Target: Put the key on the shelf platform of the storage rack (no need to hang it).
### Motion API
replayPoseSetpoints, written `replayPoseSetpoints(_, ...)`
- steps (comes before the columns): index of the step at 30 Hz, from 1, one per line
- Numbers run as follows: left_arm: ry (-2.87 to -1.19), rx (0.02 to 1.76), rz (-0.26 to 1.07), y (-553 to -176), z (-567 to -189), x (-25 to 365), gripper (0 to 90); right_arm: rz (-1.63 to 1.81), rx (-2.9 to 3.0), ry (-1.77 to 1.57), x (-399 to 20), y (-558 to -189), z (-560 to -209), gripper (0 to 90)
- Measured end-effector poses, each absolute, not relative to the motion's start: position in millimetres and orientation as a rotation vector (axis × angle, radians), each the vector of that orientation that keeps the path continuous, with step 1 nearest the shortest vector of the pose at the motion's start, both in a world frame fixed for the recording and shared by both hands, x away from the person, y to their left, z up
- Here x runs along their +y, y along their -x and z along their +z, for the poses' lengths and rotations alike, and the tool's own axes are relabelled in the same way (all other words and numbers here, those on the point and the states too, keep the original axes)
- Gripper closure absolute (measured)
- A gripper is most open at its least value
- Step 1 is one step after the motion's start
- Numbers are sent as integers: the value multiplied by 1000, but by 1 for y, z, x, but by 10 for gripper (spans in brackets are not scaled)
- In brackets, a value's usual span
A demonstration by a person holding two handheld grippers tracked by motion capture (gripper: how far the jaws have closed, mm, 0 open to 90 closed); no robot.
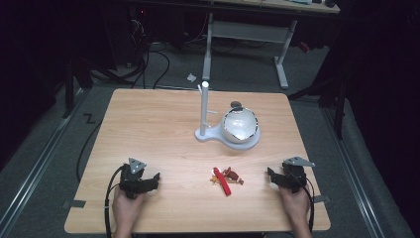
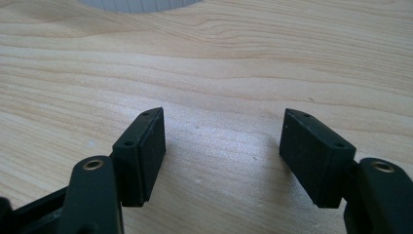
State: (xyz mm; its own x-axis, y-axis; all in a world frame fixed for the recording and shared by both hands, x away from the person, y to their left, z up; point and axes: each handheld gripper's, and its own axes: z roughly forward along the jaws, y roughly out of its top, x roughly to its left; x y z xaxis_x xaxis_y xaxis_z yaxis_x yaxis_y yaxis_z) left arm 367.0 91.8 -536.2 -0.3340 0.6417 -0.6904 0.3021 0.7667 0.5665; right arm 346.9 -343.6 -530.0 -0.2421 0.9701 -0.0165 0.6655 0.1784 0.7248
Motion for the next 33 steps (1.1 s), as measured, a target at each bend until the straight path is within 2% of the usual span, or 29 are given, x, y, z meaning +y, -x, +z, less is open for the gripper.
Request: replayPoseSetpoints(33,-713,1936,414,-367,-536,92,205,827,1980,-1536,-342,-344,-530,324)
